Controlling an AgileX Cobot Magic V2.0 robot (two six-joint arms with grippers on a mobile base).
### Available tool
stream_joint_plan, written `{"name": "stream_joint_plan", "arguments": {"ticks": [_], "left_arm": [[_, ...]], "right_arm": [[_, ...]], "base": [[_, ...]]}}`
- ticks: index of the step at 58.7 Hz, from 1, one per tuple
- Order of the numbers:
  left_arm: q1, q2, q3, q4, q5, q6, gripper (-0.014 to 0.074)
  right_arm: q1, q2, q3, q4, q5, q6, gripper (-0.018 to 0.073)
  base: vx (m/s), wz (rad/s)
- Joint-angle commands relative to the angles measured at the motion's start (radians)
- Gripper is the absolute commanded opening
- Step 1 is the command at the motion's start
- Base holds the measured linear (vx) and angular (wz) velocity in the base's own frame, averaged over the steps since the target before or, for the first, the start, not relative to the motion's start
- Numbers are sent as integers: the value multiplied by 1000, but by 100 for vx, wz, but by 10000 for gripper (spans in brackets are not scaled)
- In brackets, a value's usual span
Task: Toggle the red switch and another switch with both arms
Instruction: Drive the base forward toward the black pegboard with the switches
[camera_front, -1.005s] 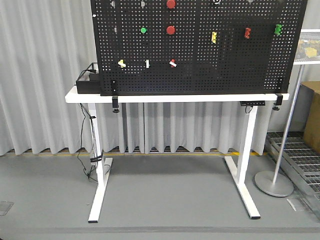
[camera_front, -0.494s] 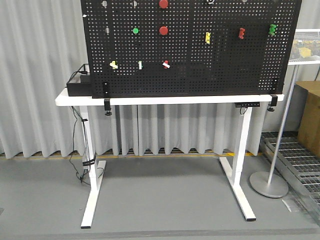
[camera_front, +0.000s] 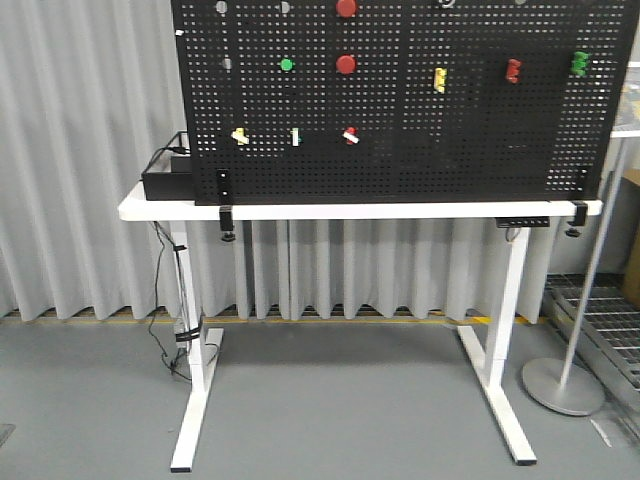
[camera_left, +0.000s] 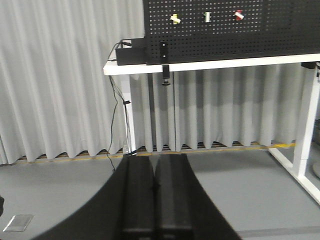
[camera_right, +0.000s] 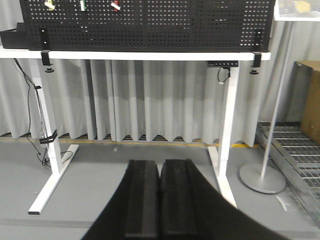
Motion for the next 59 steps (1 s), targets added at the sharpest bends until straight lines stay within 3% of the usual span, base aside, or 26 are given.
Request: {"name": "stream_joint_plan", "arguments": {"ticks": [1, 59], "left_arm": [[2, -8, 18, -3, -80, -5, 2], [2, -8, 18, -3, -80, -5, 2]], "right_arm": [[-4, -6, 5, -5, -81, -7, -6], [-4, -6, 5, -5, -81, -7, -6]], "base": [[12, 12], [25, 4]]}}
